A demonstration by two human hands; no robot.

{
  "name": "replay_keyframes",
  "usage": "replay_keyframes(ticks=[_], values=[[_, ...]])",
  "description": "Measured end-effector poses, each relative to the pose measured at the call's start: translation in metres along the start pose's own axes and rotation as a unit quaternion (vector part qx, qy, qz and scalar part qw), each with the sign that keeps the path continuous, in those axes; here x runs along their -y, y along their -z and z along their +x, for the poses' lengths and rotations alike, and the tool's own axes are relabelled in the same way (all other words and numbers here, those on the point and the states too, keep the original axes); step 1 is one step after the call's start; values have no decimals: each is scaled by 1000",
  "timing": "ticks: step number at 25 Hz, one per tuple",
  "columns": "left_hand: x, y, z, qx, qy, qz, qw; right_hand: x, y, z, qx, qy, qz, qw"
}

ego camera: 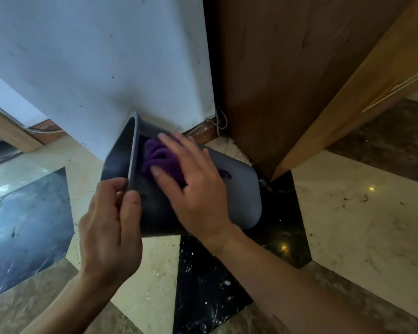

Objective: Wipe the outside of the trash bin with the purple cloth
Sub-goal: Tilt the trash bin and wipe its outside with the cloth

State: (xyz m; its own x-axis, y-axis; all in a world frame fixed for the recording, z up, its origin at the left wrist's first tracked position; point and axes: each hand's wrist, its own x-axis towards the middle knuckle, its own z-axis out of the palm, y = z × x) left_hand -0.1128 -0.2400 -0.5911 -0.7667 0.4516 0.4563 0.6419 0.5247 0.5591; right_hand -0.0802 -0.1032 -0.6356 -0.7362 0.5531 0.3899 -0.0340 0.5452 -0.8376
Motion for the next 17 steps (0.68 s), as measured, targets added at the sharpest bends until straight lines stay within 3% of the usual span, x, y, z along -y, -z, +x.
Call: replay_keyframes(ticks=[5, 11, 13, 15, 17], values=[[2, 3, 2, -13, 24, -25, 999, -74, 24, 5, -17, -140, -7, 990], [-10, -3, 2, -10, 32, -32, 999, -146, 58, -30, -69, -315, -50, 945], [-11, -3, 2, 1, 45, -27, 999, -153, 68, -42, -66, -322, -119, 937], [-16, -4, 6, 6, 46, 1, 999, -145, 78, -45, -42, -278, -217, 935], [-28, -11, 15, 9, 34, 48, 998, -120, 86, -34, -28, -227, -229, 946]])
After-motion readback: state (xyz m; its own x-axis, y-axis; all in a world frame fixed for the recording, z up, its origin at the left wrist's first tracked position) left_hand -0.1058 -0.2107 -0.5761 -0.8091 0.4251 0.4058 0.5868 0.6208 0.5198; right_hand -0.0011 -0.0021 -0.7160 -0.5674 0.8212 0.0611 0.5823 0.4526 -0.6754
